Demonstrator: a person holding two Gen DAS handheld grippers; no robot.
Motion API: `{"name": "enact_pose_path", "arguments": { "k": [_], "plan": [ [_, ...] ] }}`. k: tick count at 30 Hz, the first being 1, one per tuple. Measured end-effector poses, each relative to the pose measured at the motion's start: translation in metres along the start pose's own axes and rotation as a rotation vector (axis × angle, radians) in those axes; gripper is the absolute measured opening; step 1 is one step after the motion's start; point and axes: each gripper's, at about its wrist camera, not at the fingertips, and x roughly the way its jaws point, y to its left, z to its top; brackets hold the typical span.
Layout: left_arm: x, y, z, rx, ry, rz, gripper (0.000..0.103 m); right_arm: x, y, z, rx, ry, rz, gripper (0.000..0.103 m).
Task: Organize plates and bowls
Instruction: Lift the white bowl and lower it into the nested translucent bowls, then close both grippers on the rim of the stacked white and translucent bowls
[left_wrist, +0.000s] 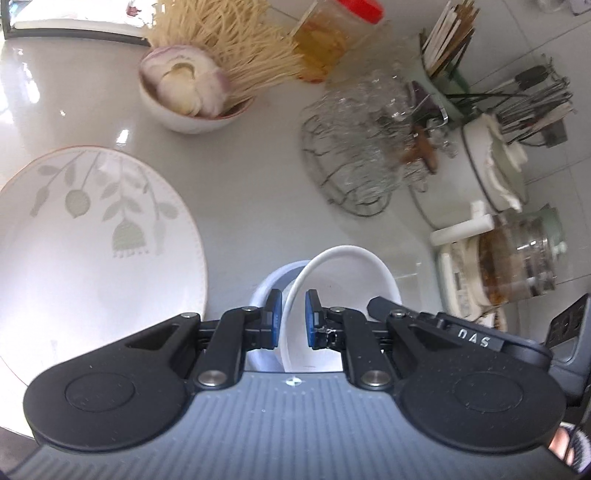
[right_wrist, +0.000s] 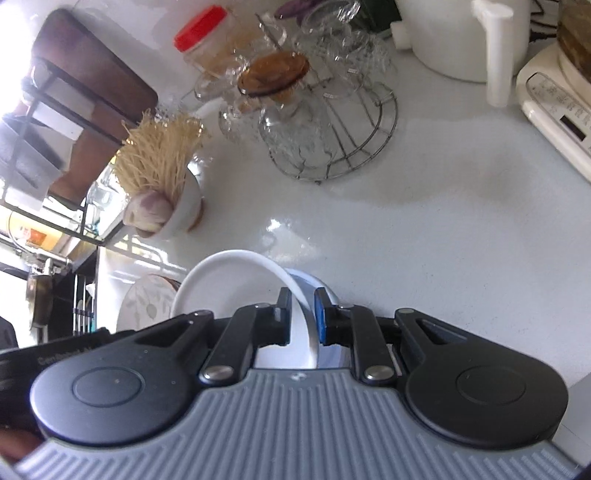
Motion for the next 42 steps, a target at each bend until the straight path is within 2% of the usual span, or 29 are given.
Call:
{"name": "enact_pose_path", "arguments": {
  "k": [11,14,15,16,18,19,20,25,32,42],
  "plan": [
    [0.013,0.007,-0.001,-0.025,0.019,0.030,0.015,0.010,0.002,0.004,-0.044,0.020,-0.018,0.017],
    [0.014,0.006,-0.002,-0.022,0.018,0.050,0.017,0.011,0.001,0.006,-0.043,0.027,-0.020,0.017],
    [0.014,0.007,-0.002,-0.029,0.017,0.052,0.022,0.011,0.000,0.006,-0.044,0.029,-0.007,0.017],
    [0.014,0.007,-0.002,-0.031,0.017,0.054,0.024,0.011,-0.001,0.007,-0.047,0.029,0.004,0.021],
    [0.012,0.007,-0.003,-0.023,0.010,0.063,0.030,0.009,-0.001,0.007,-0.047,0.011,0.016,0.040],
    [0.011,0.006,-0.003,-0.016,0.008,0.066,0.031,0.008,-0.002,0.008,-0.046,0.004,0.017,0.055],
    [0.011,0.006,-0.003,-0.009,0.007,0.070,0.032,0.007,-0.002,0.008,-0.045,-0.002,0.015,0.060],
    [0.007,0.005,-0.004,0.002,-0.002,0.079,0.037,0.012,-0.007,0.008,-0.044,-0.004,-0.010,0.060],
    [0.008,0.003,-0.006,0.011,0.002,0.099,0.049,0.032,-0.023,-0.002,-0.002,0.066,-0.017,0.060],
    [0.017,-0.003,-0.010,0.036,0.045,0.129,0.050,0.047,-0.031,-0.014,0.051,0.125,0.037,0.058]
  ]
}}
